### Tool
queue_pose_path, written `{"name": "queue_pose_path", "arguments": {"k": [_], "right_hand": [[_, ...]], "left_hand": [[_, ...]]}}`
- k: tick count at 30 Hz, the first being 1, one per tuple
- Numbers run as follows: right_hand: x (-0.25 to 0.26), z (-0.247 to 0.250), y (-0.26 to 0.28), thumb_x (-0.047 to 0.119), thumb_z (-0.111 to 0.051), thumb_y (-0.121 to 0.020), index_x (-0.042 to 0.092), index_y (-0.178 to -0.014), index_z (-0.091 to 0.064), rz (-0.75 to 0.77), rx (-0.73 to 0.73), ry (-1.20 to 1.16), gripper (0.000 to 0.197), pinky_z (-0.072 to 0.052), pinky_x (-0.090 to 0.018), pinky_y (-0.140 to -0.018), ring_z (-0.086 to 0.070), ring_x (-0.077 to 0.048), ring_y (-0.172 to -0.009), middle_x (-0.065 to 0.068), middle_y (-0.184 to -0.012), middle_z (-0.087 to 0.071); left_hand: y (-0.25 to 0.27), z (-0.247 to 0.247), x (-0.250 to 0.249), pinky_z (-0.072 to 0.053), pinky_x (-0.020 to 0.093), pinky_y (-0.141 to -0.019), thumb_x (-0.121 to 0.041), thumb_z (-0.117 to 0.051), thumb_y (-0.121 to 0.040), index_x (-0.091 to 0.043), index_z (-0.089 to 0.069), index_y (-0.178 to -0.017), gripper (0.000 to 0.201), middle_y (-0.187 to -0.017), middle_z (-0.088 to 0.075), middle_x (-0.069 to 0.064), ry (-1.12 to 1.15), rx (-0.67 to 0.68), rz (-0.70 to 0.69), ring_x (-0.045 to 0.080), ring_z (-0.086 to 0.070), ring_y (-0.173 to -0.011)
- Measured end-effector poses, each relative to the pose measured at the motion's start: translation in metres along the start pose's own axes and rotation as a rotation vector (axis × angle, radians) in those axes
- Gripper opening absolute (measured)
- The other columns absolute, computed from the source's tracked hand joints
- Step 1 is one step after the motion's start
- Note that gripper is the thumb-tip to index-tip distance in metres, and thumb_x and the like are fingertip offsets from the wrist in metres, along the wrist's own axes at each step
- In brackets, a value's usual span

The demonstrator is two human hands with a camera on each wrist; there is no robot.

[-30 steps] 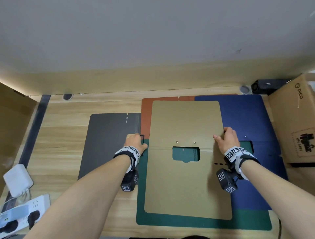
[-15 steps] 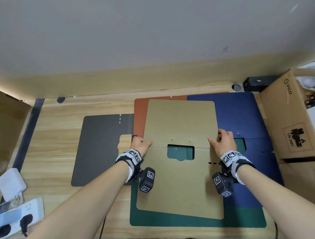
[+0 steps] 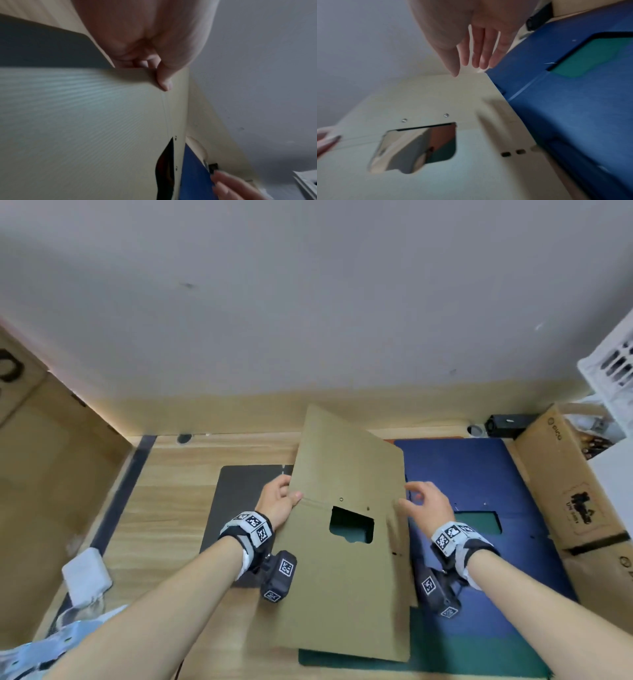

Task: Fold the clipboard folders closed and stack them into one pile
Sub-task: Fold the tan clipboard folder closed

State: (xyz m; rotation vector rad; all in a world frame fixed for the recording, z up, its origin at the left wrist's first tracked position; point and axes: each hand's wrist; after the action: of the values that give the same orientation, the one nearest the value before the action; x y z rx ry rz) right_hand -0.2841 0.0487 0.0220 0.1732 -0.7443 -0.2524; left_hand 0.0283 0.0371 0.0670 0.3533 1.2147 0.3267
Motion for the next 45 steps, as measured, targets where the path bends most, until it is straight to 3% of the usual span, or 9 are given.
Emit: {"name": "queue_pose_path", "arguments": {"k": [6, 9, 13, 19, 22, 32, 38, 41, 45], "right_hand": [[0.122, 0.04, 0.019, 0.031, -0.069, -0.083, 0.022, -0.131, -0.054, 0.373, -0.122, 0.029, 0.051, -0.046, -0.037, -0.1, -0.05, -0.009, -0.115, 0.008, -0.13, -0.049], [0.181, 0.071, 0.021, 0.031, -0.075, -0.077, 0.022, -0.14, -0.045, 0.608, -0.226, 0.173, 0.071, -0.037, -0.04, -0.11, -0.036, -0.017, -0.135, 0.003, -0.147, -0.038], [0.241, 0.115, 0.027, 0.04, -0.079, -0.07, 0.024, -0.146, -0.039, 0.83, -0.383, 0.64, 0.087, -0.016, -0.046, -0.121, -0.014, -0.027, -0.147, -0.004, -0.161, -0.021], [0.271, 0.169, 0.041, 0.039, -0.072, -0.081, 0.02, -0.095, -0.062, 0.748, -0.462, 0.743, 0.025, -0.027, -0.032, -0.109, -0.058, -0.023, -0.104, 0.001, -0.093, -0.068], [0.259, 0.178, 0.046, 0.031, -0.067, -0.086, 0.021, -0.085, -0.06, 0.653, -0.535, 0.631, 0.013, -0.031, -0.026, -0.076, -0.057, -0.024, -0.086, 0.004, -0.082, -0.068], [0.169, 0.112, 0.033, 0.033, -0.049, -0.097, 0.024, -0.095, -0.04, 0.364, -0.245, 0.619, 0.013, -0.04, -0.036, -0.061, -0.063, -0.033, -0.072, -0.003, -0.081, -0.069], [0.083, 0.023, 0.039, 0.03, -0.047, -0.096, 0.027, -0.122, -0.043, 0.262, 0.027, 0.584, 0.026, -0.051, -0.04, -0.076, -0.064, -0.031, -0.098, -0.004, -0.117, -0.066], [0.038, -0.015, 0.046, 0.035, -0.05, -0.095, 0.026, -0.142, -0.035, 0.295, 0.167, 0.65, 0.051, -0.043, -0.042, -0.1, -0.048, -0.027, -0.125, -0.001, -0.153, -0.036], [-0.004, -0.053, 0.062, 0.042, -0.054, -0.092, 0.026, -0.152, -0.019, 0.287, 0.253, 0.738, 0.071, -0.032, -0.039, -0.107, -0.031, -0.026, -0.136, 0.002, -0.163, -0.012]], "left_hand": [[0.022, 0.046, -0.051, -0.045, 0.04, -0.103, -0.021, -0.068, -0.086, -0.018, -0.056, -0.124, 0.04, -0.121, -0.061, -0.003, -0.147, -0.003, -0.18, 0.018, -0.059, -0.115], [0.036, 0.059, -0.097, -0.046, 0.035, -0.1, -0.01, -0.066, -0.089, -0.007, -0.059, -0.118, 0.03, -0.116, -0.064, 0.003, -0.285, 0.008, -0.363, 0.02, -0.06, -0.112], [0.051, 0.072, -0.153, -0.048, 0.033, -0.09, -0.025, -0.065, -0.087, -0.024, -0.062, -0.105, 0.019, -0.109, -0.07, -0.003, -0.603, -0.073, -0.582, 0.02, -0.064, -0.103], [0.062, 0.08, -0.208, -0.051, 0.037, -0.079, -0.031, -0.06, -0.091, -0.025, -0.055, -0.094, 0.008, -0.092, -0.071, 0.0, -0.745, -0.131, -0.833, 0.029, -0.063, -0.087], [0.058, 0.085, -0.217, -0.052, 0.036, -0.076, -0.038, -0.062, -0.087, -0.029, -0.058, -0.094, 0.012, -0.089, -0.071, -0.005, -0.827, -0.102, -0.859, 0.026, -0.063, -0.085], [0.016, 0.055, -0.131, -0.046, 0.04, -0.105, 0.013, -0.05, -0.081, -0.029, -0.047, -0.142, 0.074, -0.14, -0.057, 0.003, -1.051, -0.012, -0.753, 0.027, -0.055, -0.127], [0.004, 0.015, -0.018, -0.032, 0.039, -0.117, 0.016, -0.055, -0.077, -0.021, -0.047, -0.142, 0.075, -0.15, -0.045, 0.004, -1.044, 0.092, -0.711, 0.025, -0.041, -0.139], [0.007, -0.001, 0.038, -0.028, 0.047, -0.116, 0.009, -0.059, -0.078, -0.02, -0.038, -0.145, 0.076, -0.156, -0.034, 0.002, -1.135, 0.219, -0.638, 0.026, -0.033, -0.143], [0.016, -0.017, 0.096, -0.014, 0.047, -0.121, 0.008, -0.059, -0.08, -0.02, -0.027, -0.152, 0.083, -0.162, -0.019, 0.004, -1.2, 0.315, -0.521, 0.024, -0.016, -0.149]]}}
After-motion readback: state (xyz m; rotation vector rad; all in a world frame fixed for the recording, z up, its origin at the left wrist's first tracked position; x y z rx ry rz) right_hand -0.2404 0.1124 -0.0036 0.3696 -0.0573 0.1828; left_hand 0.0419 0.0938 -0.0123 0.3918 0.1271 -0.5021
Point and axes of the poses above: each hand's wrist, its own y-axis away from the middle knuckle, its own z-axis out of the back of the hand, x = y × z
